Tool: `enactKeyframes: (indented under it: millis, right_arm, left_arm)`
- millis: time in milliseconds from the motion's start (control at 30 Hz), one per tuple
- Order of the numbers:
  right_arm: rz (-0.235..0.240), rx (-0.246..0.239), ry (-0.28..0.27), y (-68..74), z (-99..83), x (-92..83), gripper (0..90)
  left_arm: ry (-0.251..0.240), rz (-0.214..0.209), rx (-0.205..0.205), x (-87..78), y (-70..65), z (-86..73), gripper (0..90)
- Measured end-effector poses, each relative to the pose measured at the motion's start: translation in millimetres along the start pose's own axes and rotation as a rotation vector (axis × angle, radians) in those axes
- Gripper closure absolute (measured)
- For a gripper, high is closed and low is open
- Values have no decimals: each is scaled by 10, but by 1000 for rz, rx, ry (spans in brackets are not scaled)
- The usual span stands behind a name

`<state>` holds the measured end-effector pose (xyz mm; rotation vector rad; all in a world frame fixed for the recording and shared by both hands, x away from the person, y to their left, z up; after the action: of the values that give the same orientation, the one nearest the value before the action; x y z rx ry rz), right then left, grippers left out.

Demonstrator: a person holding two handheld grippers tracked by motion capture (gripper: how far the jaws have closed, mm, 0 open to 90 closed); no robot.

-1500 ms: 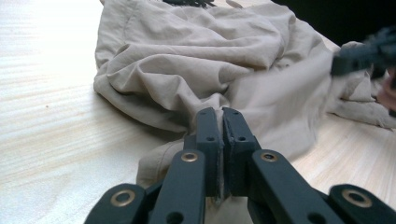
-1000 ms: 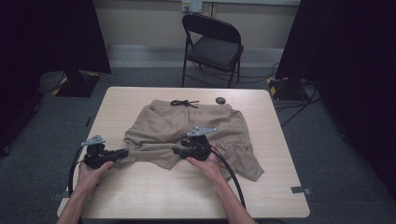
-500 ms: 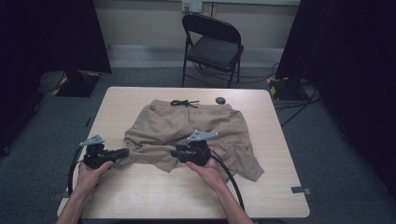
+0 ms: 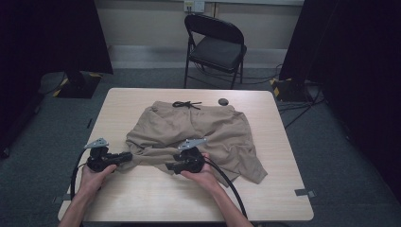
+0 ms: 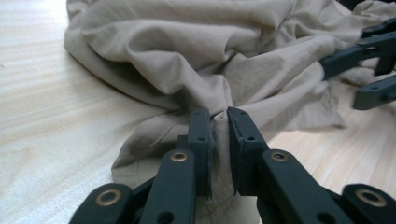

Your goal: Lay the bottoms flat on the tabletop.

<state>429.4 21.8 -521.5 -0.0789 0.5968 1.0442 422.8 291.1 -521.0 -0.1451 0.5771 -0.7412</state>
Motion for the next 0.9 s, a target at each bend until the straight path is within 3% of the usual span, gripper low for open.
enactKeyframes:
  millis: [100,167,400,467,533,733,900]
  right_arm:
    - [-17,-20,21,-6,-57,51,459]
    - [-27,-47,19,9,-72,59,458]
    - [-53,-165,42,151,-146,26,468]
    - [-61,-191,43,184,-164,11,541]
    - [-56,-182,42,205,-176,-6,639]
    - [1,-121,48,224,-190,-35,828]
    - [120,-126,68,504,-228,-83,842]
  left_arm:
    - [11,6,-8,13,9,-18,765]
    - [1,25,-20,10,28,-12,681]
    - [-83,40,-85,-118,126,66,498]
    - [-84,60,-86,-134,154,67,487]
    - [-70,66,-86,-117,159,51,484]
    - [-64,77,-85,-74,155,43,444]
    - [-95,71,-94,-124,158,89,409]
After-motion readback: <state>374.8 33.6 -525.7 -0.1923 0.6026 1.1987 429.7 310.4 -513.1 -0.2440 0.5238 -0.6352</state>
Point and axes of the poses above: each handheld gripper's, and its own axes: x roughly forward along the jaws, z roughly out of its top, y roughly to its left, the point moved 5 cm from there along x, roughly forward along the jaws, and after that the axes turned 7 degrees about -y, right-handed, at the moved point
